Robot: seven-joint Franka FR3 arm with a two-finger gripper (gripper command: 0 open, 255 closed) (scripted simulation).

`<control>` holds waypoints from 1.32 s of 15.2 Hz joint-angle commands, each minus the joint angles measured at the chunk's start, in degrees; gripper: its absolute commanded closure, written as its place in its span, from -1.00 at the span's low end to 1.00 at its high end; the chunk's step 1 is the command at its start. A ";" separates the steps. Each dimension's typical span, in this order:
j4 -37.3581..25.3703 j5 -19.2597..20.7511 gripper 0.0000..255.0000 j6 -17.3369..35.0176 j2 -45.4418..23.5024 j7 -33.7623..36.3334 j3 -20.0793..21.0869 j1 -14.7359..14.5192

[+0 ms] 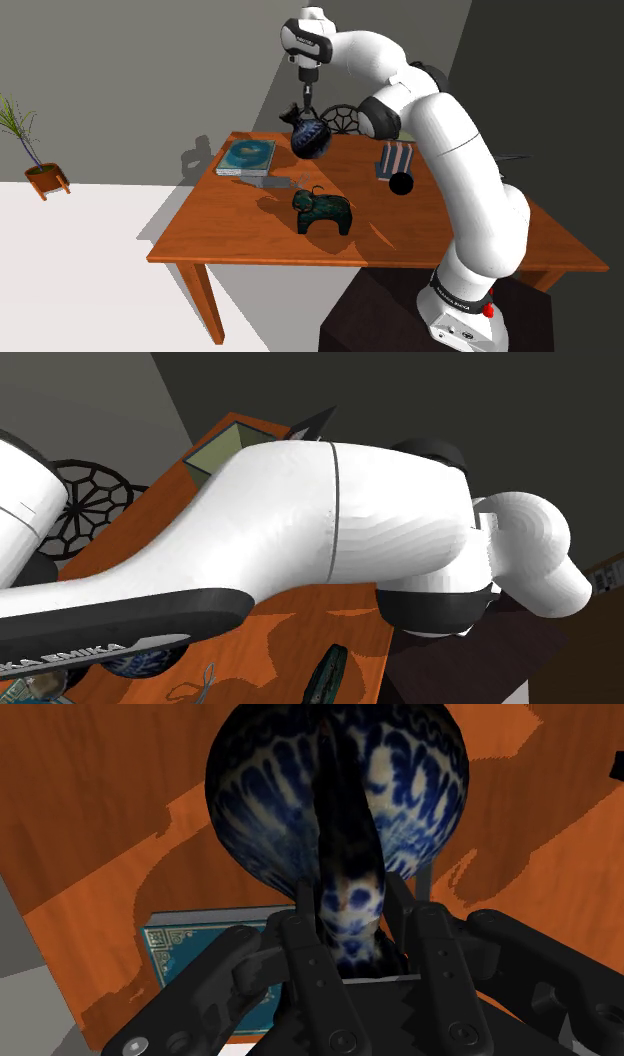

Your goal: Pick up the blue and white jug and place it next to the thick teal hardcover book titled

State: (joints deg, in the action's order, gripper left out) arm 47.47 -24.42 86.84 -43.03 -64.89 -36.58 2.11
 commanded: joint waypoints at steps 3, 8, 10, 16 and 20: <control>0.27 -0.59 1.00 2.19 -1.70 0.24 0.46 -0.11; 7.49 -0.19 1.00 7.27 -0.18 -0.71 -0.02 -2.53; 9.78 -0.14 1.00 9.06 0.13 -1.01 -0.10 -3.22; 15.36 -0.27 1.00 13.89 0.42 -1.81 -0.11 -4.76; 17.48 -0.46 1.00 15.94 0.31 -2.15 -0.05 -5.27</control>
State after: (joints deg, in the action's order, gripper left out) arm 64.45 -24.89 102.49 -42.45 -67.03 -36.66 -3.11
